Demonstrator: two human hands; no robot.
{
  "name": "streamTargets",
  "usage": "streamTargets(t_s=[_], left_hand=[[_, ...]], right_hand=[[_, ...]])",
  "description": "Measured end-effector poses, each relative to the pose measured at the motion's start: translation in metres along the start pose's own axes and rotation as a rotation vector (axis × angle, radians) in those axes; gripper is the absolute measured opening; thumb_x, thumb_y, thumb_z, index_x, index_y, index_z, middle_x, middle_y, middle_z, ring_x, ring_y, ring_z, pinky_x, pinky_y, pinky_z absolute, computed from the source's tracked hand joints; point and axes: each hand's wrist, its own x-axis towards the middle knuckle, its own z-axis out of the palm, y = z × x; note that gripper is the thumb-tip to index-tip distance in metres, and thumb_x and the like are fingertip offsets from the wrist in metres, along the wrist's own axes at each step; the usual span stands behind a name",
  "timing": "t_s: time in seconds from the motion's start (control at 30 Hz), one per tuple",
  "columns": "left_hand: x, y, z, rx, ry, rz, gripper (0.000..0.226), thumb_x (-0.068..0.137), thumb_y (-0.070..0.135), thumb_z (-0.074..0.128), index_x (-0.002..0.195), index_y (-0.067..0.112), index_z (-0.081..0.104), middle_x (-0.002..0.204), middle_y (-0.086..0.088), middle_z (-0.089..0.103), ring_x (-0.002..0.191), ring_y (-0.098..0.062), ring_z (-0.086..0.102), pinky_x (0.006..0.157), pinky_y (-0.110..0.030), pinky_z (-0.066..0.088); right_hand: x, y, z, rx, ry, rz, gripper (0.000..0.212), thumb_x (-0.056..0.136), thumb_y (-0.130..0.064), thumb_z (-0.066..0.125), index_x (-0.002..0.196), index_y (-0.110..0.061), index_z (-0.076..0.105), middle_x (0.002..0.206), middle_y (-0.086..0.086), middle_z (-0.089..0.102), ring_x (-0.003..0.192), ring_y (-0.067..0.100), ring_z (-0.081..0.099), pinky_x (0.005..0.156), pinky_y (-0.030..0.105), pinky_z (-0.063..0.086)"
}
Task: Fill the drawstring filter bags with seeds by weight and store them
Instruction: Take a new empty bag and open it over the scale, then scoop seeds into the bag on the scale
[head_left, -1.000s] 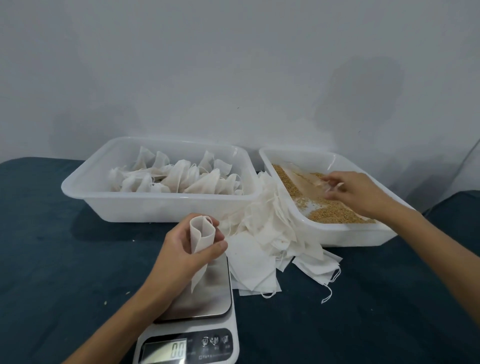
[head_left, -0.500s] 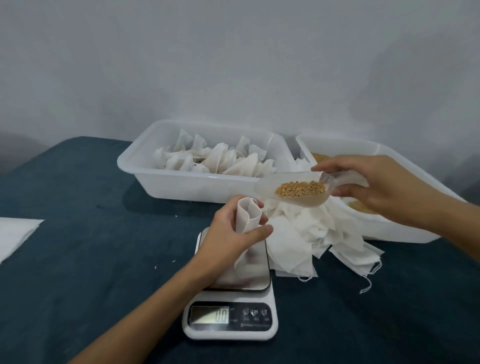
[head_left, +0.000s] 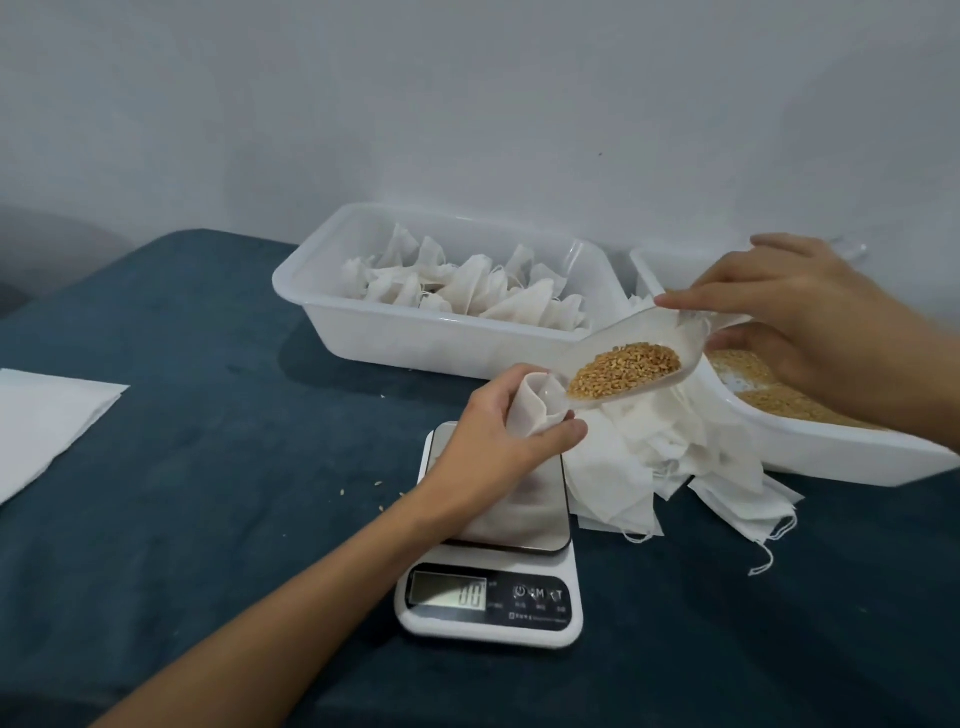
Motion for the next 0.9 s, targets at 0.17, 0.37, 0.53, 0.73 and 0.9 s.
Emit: streamTargets(t_s=[0.17,0.37,0.53,0.73,0.9], left_hand=[[0.001,0.000,0.001,0.034,0.012,0.000,0.039,0.084,0.030,0.078,0.120,0.021,0.067,0.112,0.009,0.075,0.105,-0.009,0.069,0.094,-0.031,0.053],[0.000,0.001,0.002,0.045,0.011,0.002,0.029,0.084,0.037,0.077,0.111,0.033,0.069,0.105,0.017,0.075,0.100,-0.003,0.069,0.088,-0.027,0.052],[0.001,-0.002,0.002,0.018,0.018,-0.003,0.035,0.083,0.035,0.079,0.116,0.029,0.069,0.110,0.013,0.076,0.105,-0.008,0.070,0.093,-0.030,0.050],[0.002,0.000,0.000,-0.006,0.015,0.004,0.030,0.092,0.015,0.078,0.120,0.020,0.069,0.113,0.010,0.077,0.105,-0.007,0.071,0.086,-0.021,0.053],[0.002,0.005,0.000,-0.062,0.031,-0.001,0.030,0.092,0.006,0.077,0.121,0.007,0.068,0.114,-0.005,0.077,0.104,-0.016,0.071,0.098,-0.035,0.056]], right_hand=[[0.004,-0.005,0.001,-0.058,0.013,-0.051,0.051,0.076,0.004,0.080,0.123,-0.012,0.072,0.103,0.007,0.068,0.097,0.037,0.066,0.110,0.060,0.034],[0.007,-0.010,0.002,-0.078,0.026,-0.070,0.050,0.077,0.006,0.079,0.123,-0.011,0.072,0.102,0.008,0.068,0.094,0.038,0.066,0.110,0.057,0.034],[0.010,-0.011,0.001,-0.121,0.043,-0.093,0.048,0.077,0.005,0.079,0.122,-0.011,0.072,0.102,0.008,0.068,0.094,0.038,0.066,0.109,0.058,0.035],[0.016,-0.008,-0.001,-0.209,0.076,-0.151,0.049,0.078,0.003,0.078,0.124,-0.015,0.071,0.101,0.007,0.067,0.092,0.035,0.065,0.112,0.057,0.032],[0.028,-0.007,-0.008,-0.275,0.102,-0.211,0.050,0.079,-0.001,0.078,0.124,-0.020,0.069,0.102,0.003,0.064,0.091,0.029,0.062,0.115,0.053,0.027]])
